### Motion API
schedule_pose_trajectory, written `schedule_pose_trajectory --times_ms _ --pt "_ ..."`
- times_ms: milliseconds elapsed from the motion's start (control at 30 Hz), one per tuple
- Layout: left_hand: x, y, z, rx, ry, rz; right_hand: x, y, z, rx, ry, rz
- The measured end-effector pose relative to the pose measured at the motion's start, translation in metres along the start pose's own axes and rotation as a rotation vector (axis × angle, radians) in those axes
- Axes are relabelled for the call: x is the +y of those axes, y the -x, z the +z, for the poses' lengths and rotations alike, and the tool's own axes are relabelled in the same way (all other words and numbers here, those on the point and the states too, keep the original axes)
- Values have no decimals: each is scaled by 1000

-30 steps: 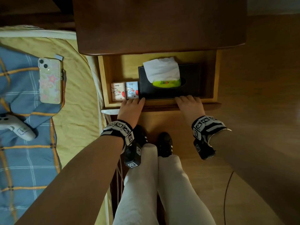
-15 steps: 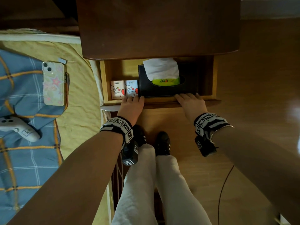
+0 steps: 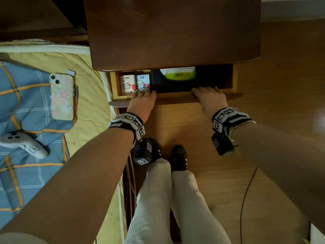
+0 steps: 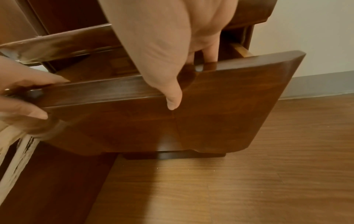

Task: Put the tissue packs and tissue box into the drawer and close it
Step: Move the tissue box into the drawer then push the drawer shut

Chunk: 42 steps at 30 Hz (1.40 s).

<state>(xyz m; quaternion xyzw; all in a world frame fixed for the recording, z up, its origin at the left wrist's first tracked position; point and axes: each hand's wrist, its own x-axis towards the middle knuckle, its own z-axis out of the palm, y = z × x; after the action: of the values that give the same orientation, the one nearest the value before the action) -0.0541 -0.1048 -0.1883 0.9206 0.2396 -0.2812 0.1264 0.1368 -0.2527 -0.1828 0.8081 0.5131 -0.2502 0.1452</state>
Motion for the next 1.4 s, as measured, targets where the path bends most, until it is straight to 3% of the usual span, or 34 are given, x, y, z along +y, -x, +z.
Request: schedule_pose_trajectory --times_ms 133,233,333,433,500,600,700,833,1033,1233,1400 --pt "-7 4 -9 29 96 40 1 7 -8 37 8 -10" --pt "-7 10 -24 9 88 155 -3 20 -20 96 32 -55" --pt "1 17 -36 167 35 247 -5 29 -32 270 25 -85" --pt "2 15 -41 316 -114 117 0 22 -37 385 20 -73" --pt "-3 9 -37 289 -190 -27 6 13 -34 361 70 -51" --pt "-6 1 -26 209 -278 -114 11 7 -18 273 179 -26" --pt "-6 -3 -16 231 -333 -136 13 6 -6 239 280 -14" --pt "-9 -6 -12 264 -404 -153 21 -2 3 320 362 -22" --pt "-17 -3 -21 260 -340 -77 31 -3 -3 350 281 -60" --pt "-22 -7 -41 282 -298 -80 28 -15 -19 483 188 21" --pt "-30 -19 -54 268 -244 -85 33 -26 -35 409 102 57"
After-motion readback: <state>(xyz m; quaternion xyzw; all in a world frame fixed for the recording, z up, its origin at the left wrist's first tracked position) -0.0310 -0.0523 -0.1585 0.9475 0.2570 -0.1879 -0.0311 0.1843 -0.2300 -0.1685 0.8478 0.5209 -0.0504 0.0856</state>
